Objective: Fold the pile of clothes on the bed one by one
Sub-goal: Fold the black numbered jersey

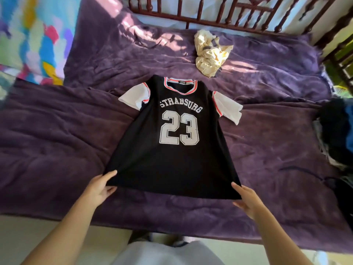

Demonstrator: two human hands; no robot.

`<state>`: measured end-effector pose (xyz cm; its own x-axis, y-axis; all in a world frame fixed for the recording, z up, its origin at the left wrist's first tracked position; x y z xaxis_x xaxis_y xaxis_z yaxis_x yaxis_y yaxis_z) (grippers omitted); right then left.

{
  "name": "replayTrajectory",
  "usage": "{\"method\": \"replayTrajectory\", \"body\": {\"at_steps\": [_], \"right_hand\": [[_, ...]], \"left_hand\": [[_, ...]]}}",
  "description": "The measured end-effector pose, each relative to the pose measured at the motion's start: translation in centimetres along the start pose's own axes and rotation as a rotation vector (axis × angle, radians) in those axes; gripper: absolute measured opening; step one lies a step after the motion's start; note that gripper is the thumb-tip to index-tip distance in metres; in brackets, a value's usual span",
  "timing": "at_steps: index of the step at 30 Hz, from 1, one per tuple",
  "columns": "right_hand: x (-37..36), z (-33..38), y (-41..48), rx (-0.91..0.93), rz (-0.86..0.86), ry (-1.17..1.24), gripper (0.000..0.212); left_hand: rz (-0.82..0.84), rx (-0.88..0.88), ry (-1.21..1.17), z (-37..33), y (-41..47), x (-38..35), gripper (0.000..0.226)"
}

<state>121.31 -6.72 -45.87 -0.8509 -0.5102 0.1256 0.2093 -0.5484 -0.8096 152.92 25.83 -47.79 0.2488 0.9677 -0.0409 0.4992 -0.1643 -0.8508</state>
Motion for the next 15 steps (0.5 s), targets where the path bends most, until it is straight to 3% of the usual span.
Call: {"method": "replayTrajectory", "body": {"at_steps": [2, 5, 9, 13, 15], "right_hand": [[0.5, 0.8, -0.3, 0.105, -0.115, -0.084, 0.015], [0.9, 0.8, -0.5, 0.154, -0.196, 0.257, 0.012], [-0.1, 0.7, -2.2, 0.104, -0.067, 0.773, 0.01], [-0.2, -0.4, -3.4, 0.09, 0.007, 0.886, 0.009], [-0.1, -1.4, -3.8, 0.075, 0.007, 0.892, 0.01]], "left_hand": [[0.025, -0.026, -0.065, -0.4, -0.5, 0.2, 0.001], [0.034, -0.074, -0.147, -0.7, -1.3, 0.0, 0.002], [0.075, -0.114, -0.303, -0.9, -2.4, -0.1, 0.007], [0.192, -0.128, -0.407, -0.5, -3.4, 0.2, 0.013], [0.16, -0.119, -0.359, 0.4, -3.6, 0.7, 0.017]]}}
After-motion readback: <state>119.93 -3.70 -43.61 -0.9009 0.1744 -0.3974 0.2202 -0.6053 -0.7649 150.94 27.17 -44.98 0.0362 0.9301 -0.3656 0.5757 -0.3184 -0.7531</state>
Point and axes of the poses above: each hand's wrist, its own y-axis towards the middle knuckle, its own x-axis out of the back of the hand, z = x × y, the point moved 5 cm from there along y, towards the middle knuckle, and after that the axes turned 3 degrees about y, right-handed, at the moved point
